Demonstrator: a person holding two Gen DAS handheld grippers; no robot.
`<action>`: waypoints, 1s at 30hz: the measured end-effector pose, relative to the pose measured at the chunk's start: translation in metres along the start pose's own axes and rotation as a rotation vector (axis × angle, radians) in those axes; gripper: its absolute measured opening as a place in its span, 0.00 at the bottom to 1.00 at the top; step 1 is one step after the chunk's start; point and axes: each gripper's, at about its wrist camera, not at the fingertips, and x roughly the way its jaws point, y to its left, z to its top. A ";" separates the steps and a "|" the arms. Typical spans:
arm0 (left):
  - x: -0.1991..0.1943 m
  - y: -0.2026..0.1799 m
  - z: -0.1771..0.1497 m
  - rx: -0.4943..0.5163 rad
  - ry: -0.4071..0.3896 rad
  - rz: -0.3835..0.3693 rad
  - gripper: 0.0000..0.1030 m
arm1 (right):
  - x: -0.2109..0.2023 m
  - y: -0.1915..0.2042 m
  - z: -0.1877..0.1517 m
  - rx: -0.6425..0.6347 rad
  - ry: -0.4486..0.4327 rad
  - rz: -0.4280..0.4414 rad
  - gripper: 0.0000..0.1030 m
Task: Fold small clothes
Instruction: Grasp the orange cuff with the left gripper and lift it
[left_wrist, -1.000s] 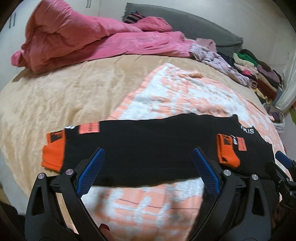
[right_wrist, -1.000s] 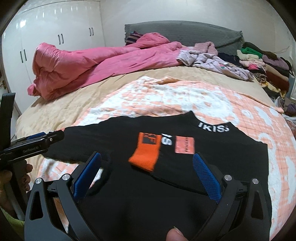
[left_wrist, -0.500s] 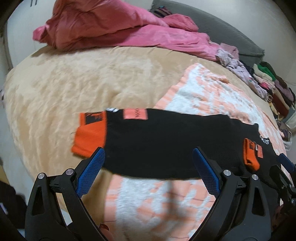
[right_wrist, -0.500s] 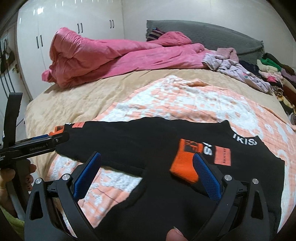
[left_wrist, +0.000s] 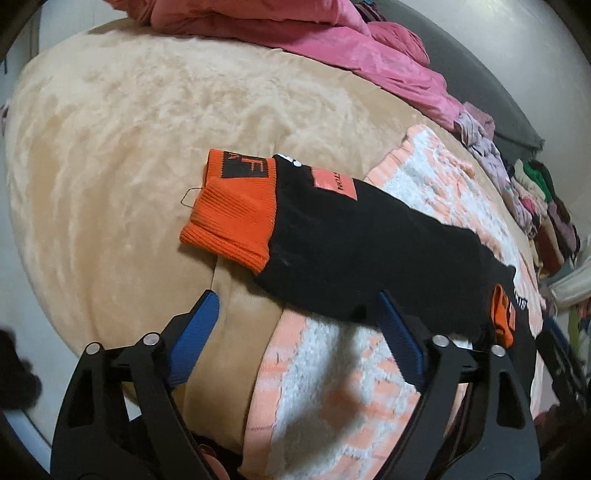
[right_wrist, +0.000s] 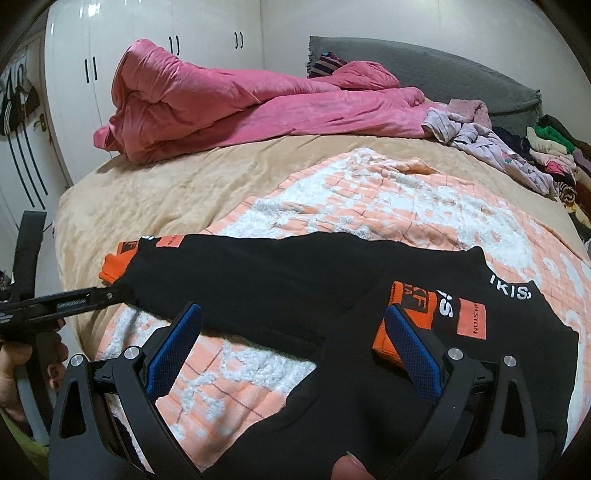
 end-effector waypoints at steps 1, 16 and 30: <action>0.002 0.000 0.001 -0.012 -0.007 0.002 0.75 | 0.000 -0.001 -0.001 0.000 0.001 -0.002 0.95; 0.022 0.007 0.039 -0.104 -0.123 0.051 0.10 | 0.000 -0.025 -0.011 0.075 0.004 -0.036 0.95; -0.034 -0.094 0.036 0.119 -0.222 -0.122 0.04 | -0.027 -0.079 -0.029 0.211 -0.019 -0.069 0.95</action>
